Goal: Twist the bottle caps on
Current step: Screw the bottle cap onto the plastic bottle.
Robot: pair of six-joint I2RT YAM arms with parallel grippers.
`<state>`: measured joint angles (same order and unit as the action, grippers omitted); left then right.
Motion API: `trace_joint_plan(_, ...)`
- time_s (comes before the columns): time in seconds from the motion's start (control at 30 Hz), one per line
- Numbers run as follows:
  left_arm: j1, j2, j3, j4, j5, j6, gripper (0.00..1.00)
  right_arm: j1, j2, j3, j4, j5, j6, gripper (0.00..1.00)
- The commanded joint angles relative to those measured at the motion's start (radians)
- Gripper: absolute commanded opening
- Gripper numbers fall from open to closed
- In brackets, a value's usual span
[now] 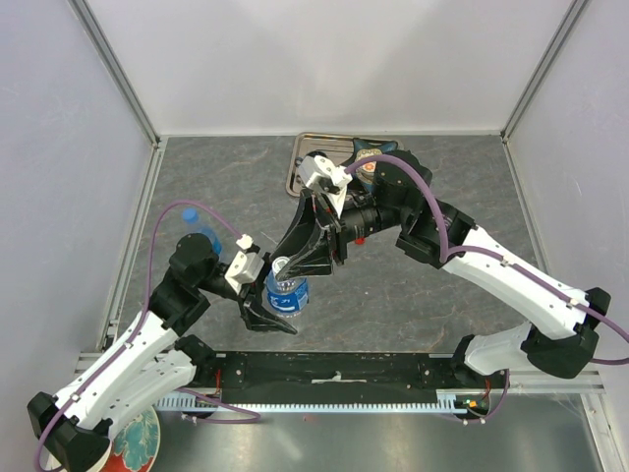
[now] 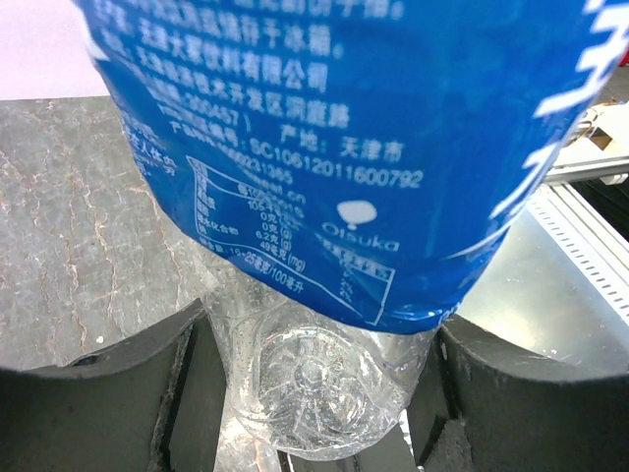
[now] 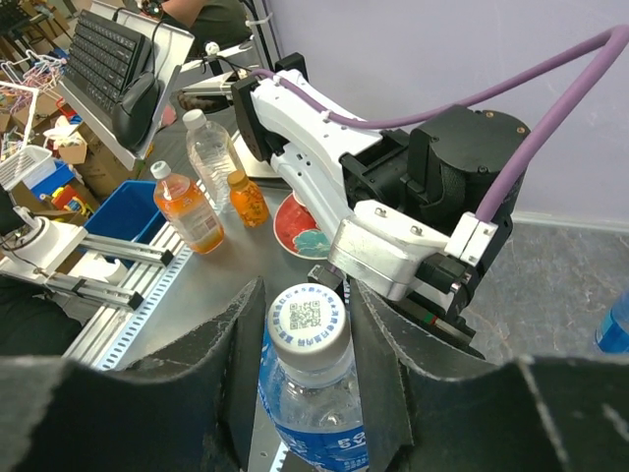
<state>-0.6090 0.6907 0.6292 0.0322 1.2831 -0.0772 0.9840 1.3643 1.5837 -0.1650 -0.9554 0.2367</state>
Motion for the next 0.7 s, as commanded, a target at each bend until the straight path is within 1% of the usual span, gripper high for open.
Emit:
trace_joint_plan(0.0, -0.003, -0.011, 0.038, 0.023, -0.018, 0.001, 0.02, -0.004, -0.024, -0.027, 0.042, -0.020, 0.006, 0.47)
trace_joint_plan(0.13, -0.003, -0.013, 0.041, 0.025, -0.031, -0.001, 0.02, -0.005, -0.028, -0.034, 0.042, -0.019, 0.006, 0.43)
trace_joint_plan(0.23, -0.003, -0.011, 0.043, 0.028, -0.054, -0.001, 0.02, -0.010, -0.031, -0.039, 0.041, -0.008, 0.007, 0.33)
trace_joint_plan(0.27, -0.002, -0.013, 0.044, 0.029, -0.060, -0.001, 0.02, -0.013, -0.036, -0.042, 0.041, -0.005, 0.009, 0.24)
trace_joint_plan(0.33, -0.001, -0.014, 0.041, 0.032, -0.076, -0.001, 0.02, -0.015, -0.042, -0.051, 0.039, 0.009, 0.010, 0.15)
trace_joint_plan(0.37, -0.001, -0.013, 0.040, 0.032, -0.082, -0.001, 0.02, -0.018, -0.050, -0.054, 0.033, 0.015, 0.010, 0.08)
trace_joint_plan(0.43, 0.000, -0.016, 0.040, 0.032, -0.123, 0.007, 0.02, -0.021, -0.053, -0.059, 0.010, 0.044, -0.013, 0.03)
trace_joint_plan(0.47, 0.000, -0.017, 0.041, 0.032, -0.137, 0.010, 0.02, -0.022, -0.056, -0.056, -0.040, 0.059, -0.026, 0.00)
trace_joint_plan(0.53, 0.002, -0.017, 0.041, 0.032, -0.191, 0.030, 0.02, -0.022, -0.051, -0.033, -0.118, 0.122, -0.087, 0.00)
trace_joint_plan(0.57, 0.002, -0.017, 0.041, 0.032, -0.217, 0.034, 0.02, -0.022, -0.051, -0.027, -0.184, 0.144, -0.102, 0.00)
trace_joint_plan(0.6, 0.003, -0.016, 0.043, 0.032, -0.270, 0.045, 0.02, -0.019, -0.050, -0.021, -0.212, 0.168, -0.117, 0.00)
trace_joint_plan(0.63, 0.005, -0.017, 0.043, 0.037, -0.296, 0.047, 0.02, -0.022, -0.054, -0.022, -0.231, 0.222, -0.132, 0.00)
trace_joint_plan(0.67, 0.005, -0.016, 0.044, 0.040, -0.321, 0.053, 0.02, -0.022, -0.056, -0.027, -0.261, 0.243, -0.135, 0.00)
